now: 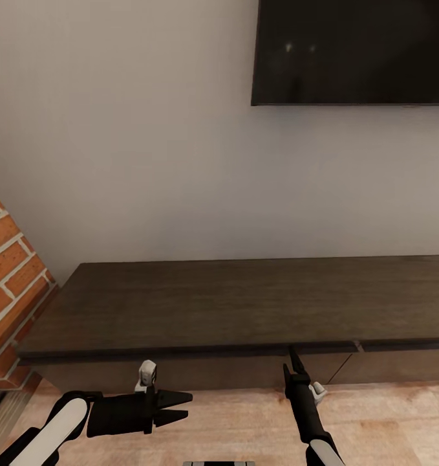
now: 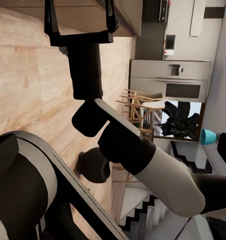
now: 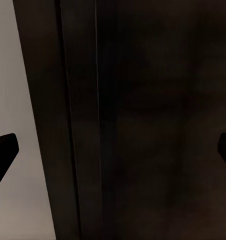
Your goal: Place each of the two pumpkins and all three candles from the living room inside a cabinet in the living room (use any cabinet), then make sure every cabinet is closed, and position the cauldron so it is next to a table in the living room.
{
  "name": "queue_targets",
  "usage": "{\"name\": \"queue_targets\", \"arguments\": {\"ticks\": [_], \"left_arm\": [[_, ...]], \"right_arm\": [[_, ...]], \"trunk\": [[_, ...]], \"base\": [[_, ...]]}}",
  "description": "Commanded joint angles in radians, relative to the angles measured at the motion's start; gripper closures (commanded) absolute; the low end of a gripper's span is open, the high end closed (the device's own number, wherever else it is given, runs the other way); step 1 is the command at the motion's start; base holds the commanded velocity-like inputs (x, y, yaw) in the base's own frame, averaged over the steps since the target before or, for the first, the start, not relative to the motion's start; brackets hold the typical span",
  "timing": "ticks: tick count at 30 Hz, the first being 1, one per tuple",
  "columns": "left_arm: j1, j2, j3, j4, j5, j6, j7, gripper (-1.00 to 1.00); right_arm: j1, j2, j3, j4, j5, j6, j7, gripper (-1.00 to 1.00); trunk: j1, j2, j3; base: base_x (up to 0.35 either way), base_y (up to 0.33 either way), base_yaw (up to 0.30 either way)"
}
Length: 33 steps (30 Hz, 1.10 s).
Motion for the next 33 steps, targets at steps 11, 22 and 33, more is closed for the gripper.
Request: {"name": "queue_targets", "arguments": {"ticks": [11,22,33], "left_arm": [[-0.001,0.001,0.001,0.000,-0.003,0.001,-0.006,-1.00],[-0.001,0.001,0.001,0.001,-0.004,0.001,-0.005,-1.00],[-0.001,0.001,0.001,0.001,-0.004,0.001,-0.005,-1.00]], "right_arm": [[-0.001,0.000,0.000,0.001,0.000,-0.006,0.003,-1.00],[-0.001,0.000,0.000,0.001,0.000,-0.007,0.003,-1.00],[-0.001,0.000,0.000,-0.002,0.000,-0.009,0.003,1.00]], "trunk": [[0.000,0.000,-0.001],[0.000,0.000,-0.001],[0.000,0.000,-0.001]], "base": [[0.009,0.000,0.000],[0.028,0.000,0.000],[0.007,0.000,0.000]]}}
